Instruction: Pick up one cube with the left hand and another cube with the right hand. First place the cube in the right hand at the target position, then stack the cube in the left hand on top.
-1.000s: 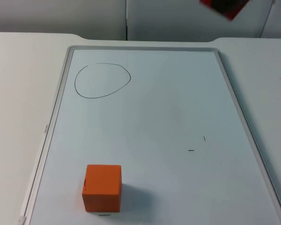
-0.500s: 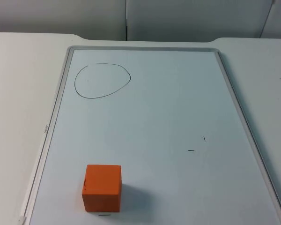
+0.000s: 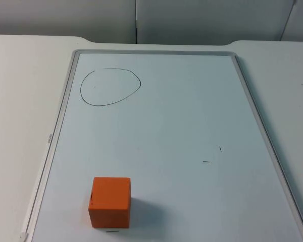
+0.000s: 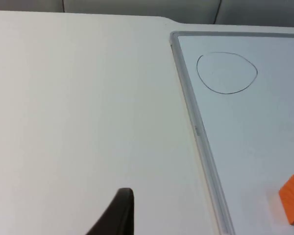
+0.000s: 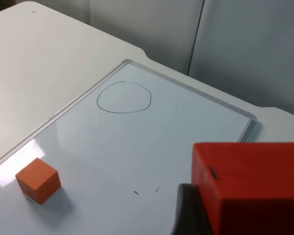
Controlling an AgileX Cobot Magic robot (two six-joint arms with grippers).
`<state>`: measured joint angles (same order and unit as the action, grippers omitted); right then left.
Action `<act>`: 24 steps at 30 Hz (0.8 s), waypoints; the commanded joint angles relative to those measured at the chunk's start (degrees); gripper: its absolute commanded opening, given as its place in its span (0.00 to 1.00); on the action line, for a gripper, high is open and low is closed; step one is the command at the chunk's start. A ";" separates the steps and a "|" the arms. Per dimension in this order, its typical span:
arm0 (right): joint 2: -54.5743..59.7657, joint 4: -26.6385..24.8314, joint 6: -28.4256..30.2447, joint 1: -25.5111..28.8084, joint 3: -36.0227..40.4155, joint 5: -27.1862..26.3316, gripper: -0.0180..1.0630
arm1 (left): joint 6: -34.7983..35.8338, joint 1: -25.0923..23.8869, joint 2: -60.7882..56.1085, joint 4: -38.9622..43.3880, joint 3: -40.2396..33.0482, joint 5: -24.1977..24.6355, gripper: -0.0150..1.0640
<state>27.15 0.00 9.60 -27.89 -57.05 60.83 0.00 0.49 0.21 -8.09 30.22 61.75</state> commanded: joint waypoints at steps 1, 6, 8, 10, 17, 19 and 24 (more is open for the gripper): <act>-0.43 -0.39 -0.38 0.11 0.21 -0.83 0.01 | 0.00 -0.09 -0.21 -2.01 1.11 -1.69 0.98; -0.43 0.00 -0.38 0.11 0.30 -1.52 0.01 | -8.27 -0.09 2.91 -12.83 3.37 -6.44 0.98; -0.43 0.00 -0.38 0.11 0.30 -1.63 0.01 | -10.45 -0.09 4.76 -15.25 3.82 -7.19 0.98; -0.43 0.00 -0.38 0.11 0.30 -2.03 0.01 | -14.59 -0.09 9.10 -18.72 4.75 -8.34 0.98; -0.43 0.00 -0.16 0.11 0.30 -2.39 0.01 | -20.10 -0.09 23.99 -20.66 9.74 -14.04 0.98; -0.43 0.00 -0.04 0.11 0.30 -2.67 0.01 | -25.88 -0.09 30.47 -24.92 11.89 -15.30 0.98; -0.43 0.00 1.34 0.11 0.30 -3.38 0.01 | -30.40 -0.09 43.90 -29.24 17.34 -14.72 0.98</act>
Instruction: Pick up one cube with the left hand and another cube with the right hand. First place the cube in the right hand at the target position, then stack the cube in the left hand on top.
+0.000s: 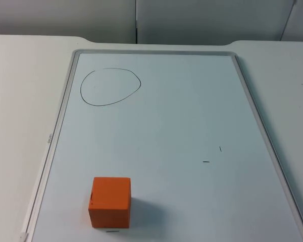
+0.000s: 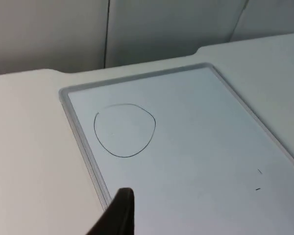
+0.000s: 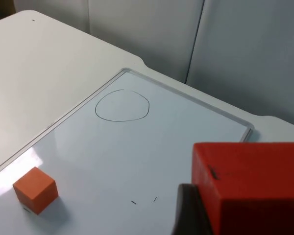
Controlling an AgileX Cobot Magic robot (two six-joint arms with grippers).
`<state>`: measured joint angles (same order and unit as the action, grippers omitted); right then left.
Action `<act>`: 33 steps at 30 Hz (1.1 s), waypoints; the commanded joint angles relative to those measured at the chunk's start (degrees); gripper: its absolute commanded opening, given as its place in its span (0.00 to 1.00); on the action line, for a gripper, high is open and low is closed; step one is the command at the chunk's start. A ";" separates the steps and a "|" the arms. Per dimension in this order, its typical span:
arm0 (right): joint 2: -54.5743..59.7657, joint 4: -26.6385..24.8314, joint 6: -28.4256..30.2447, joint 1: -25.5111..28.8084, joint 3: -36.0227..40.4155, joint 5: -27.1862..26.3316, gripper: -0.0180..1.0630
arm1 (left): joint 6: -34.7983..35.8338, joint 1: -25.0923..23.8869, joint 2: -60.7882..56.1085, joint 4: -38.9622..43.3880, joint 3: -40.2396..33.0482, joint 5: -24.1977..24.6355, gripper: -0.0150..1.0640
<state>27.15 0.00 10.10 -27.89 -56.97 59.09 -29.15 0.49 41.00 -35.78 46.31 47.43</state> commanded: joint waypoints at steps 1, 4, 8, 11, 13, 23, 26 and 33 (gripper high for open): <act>-0.43 0.00 0.90 0.11 0.22 -1.62 0.01 | -2.05 -0.09 5.86 -1.56 2.53 0.12 0.98; -0.43 0.00 1.04 0.11 0.22 -1.62 0.01 | -2.46 -0.09 12.51 -1.64 4.25 0.12 0.98; -0.43 0.00 1.89 0.11 0.22 -2.24 0.01 | -2.84 0.25 24.33 -2.30 5.83 0.25 0.98; -0.43 0.00 1.89 0.11 0.22 -2.52 0.01 | -2.84 1.92 29.19 -2.15 5.83 0.25 0.98; -0.43 0.00 1.89 0.11 0.22 -2.78 0.01 | -2.05 4.73 33.91 -2.00 5.83 -0.24 0.98; -0.43 0.00 1.89 0.11 0.22 -2.67 0.01 | 12.74 19.42 45.83 6.77 5.83 -10.83 0.98; -0.43 0.00 1.89 0.11 0.22 -2.56 0.01 | 20.34 24.20 51.44 11.76 5.83 -12.80 0.98; -0.43 0.00 1.89 0.11 0.22 -2.56 0.01 | 26.21 28.88 57.99 12.34 5.83 -15.86 0.98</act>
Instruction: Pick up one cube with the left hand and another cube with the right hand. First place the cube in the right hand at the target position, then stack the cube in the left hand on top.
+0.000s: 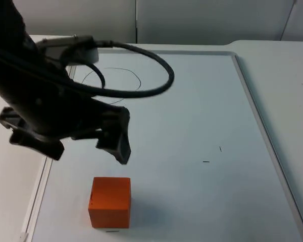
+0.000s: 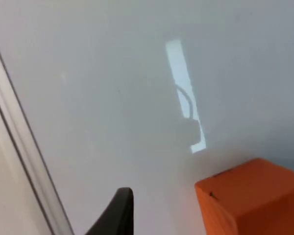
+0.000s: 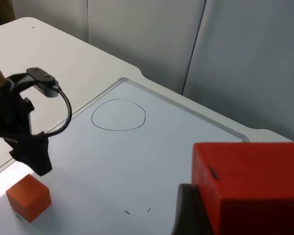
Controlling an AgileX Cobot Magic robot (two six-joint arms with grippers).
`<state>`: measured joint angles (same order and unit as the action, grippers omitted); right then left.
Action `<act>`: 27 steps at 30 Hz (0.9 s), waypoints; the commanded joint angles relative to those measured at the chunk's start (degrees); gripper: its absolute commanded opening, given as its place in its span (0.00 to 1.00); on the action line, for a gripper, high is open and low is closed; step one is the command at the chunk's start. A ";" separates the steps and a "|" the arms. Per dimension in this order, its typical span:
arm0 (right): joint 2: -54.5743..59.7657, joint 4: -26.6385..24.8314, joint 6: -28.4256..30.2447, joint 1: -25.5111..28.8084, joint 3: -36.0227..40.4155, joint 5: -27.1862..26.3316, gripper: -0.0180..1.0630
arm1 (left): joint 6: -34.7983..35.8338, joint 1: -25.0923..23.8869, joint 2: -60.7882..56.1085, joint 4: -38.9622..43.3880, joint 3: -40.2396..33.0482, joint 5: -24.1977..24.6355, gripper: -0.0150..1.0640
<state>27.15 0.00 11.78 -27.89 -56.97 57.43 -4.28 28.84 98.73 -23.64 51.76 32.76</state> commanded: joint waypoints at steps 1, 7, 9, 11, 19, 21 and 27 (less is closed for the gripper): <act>-0.43 0.00 0.21 0.11 0.22 -0.90 0.01 | 1.99 1.84 1.41 0.20 0.38 -1.78 0.98; -0.43 0.00 0.21 0.11 0.22 -0.90 0.01 | 6.93 5.36 1.99 1.53 0.38 -3.42 0.98; -0.43 0.00 0.21 0.11 0.22 -0.90 0.01 | 9.38 6.59 1.99 1.98 0.38 -3.85 0.98; -0.43 0.00 0.21 0.11 0.22 -0.90 0.01 | 9.78 6.99 1.99 2.09 0.38 -3.96 0.98; -0.43 0.00 0.21 0.11 0.22 -0.90 0.01 | 23.67 9.62 1.99 15.65 0.28 -3.23 0.98; -0.43 0.00 0.21 0.11 0.22 -0.90 0.01 | 24.00 9.62 1.99 16.05 0.28 -2.81 0.98; -0.43 0.00 0.21 0.11 0.35 -1.07 0.01 | 24.00 10.96 3.00 15.50 0.28 -3.41 0.98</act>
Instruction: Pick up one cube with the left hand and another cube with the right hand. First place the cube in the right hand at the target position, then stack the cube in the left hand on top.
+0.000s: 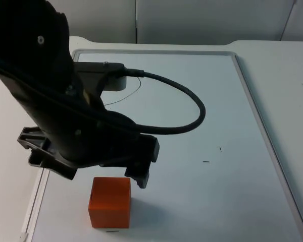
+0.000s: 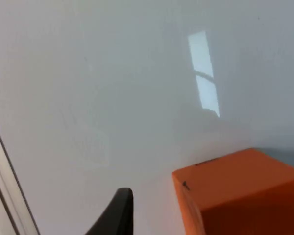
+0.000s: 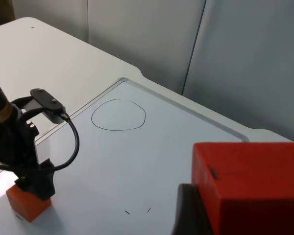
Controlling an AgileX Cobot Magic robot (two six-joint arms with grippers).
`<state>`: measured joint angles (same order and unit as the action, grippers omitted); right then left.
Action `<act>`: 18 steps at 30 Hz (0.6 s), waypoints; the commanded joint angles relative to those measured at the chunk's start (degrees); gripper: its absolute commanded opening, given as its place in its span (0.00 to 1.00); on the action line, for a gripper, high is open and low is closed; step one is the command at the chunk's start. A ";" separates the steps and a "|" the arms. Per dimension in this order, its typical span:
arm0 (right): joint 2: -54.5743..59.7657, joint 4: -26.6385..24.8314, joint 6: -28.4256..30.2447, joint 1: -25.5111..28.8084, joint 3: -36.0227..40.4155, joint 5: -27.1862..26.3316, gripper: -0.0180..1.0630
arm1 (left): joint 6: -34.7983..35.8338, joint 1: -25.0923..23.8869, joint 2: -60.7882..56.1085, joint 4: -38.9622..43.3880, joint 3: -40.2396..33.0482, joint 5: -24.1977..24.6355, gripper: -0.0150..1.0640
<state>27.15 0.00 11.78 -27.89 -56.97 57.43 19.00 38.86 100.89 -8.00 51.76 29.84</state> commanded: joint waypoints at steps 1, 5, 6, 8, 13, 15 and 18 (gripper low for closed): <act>-0.43 0.00 0.21 0.11 0.35 -1.07 0.01 | 0.72 0.94 0.84 -0.13 0.28 -0.50 0.98; -0.43 0.00 0.31 0.11 0.35 -1.07 0.01 | 0.72 1.42 3.47 -0.35 0.28 -0.21 0.98; -0.43 0.00 0.31 0.11 0.35 -1.07 0.01 | 0.72 1.42 3.47 -0.35 0.28 -0.21 0.98; -0.43 0.00 0.30 0.11 0.35 -0.96 0.01 | 0.72 1.42 4.75 -0.65 0.28 -0.61 0.98; -0.43 0.00 0.43 0.11 0.35 -0.96 0.01 | 0.72 1.42 5.15 -0.66 0.28 -2.33 0.98; -0.43 0.00 0.68 0.11 0.35 -0.96 0.01 | 0.72 1.42 5.15 -0.66 0.28 -2.52 0.98; -0.43 0.00 0.81 0.11 0.35 -0.96 0.01 | 0.72 1.42 5.69 -0.66 0.28 -2.68 0.98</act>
<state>27.15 0.00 12.10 -27.89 -56.97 57.43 19.25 39.96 106.19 -8.12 51.80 27.86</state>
